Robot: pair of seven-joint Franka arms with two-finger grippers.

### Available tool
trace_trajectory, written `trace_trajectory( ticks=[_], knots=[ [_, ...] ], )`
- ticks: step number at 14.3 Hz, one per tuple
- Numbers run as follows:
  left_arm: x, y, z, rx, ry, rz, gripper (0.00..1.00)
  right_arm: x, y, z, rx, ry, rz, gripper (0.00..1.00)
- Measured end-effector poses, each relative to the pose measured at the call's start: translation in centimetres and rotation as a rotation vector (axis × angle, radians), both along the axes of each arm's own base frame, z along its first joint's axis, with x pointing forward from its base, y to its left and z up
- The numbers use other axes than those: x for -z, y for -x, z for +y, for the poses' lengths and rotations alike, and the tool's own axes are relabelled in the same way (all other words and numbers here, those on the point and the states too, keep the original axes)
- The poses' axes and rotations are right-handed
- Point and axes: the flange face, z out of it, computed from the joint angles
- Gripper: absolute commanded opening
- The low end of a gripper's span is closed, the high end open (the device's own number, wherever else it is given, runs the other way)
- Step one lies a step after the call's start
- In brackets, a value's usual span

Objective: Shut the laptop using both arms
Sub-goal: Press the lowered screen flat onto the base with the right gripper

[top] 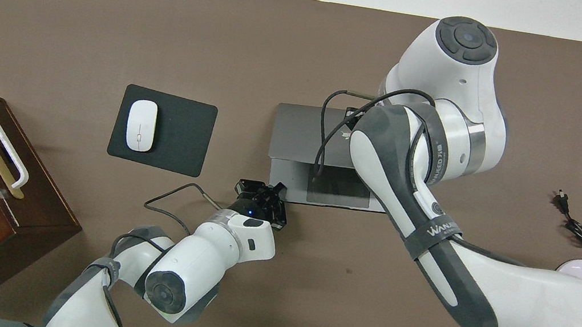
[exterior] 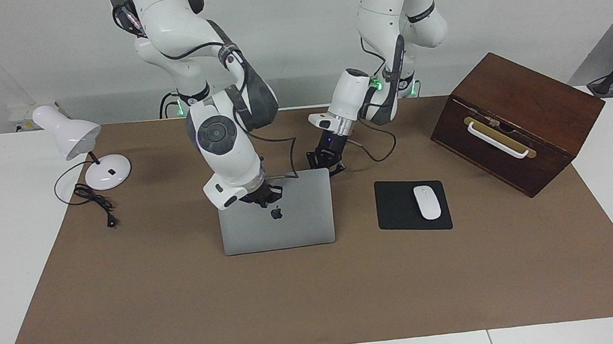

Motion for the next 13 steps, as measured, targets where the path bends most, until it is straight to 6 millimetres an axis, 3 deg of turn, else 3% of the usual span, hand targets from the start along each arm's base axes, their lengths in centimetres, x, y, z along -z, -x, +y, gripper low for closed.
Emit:
trace_trajectory(
  ticks=[13],
  knots=[
    [0.0,0.0,0.0,0.002,-0.001,-0.001,0.00,3.9,0.6,-0.2,0.015,-0.005,-0.033,0.00]
  ],
)
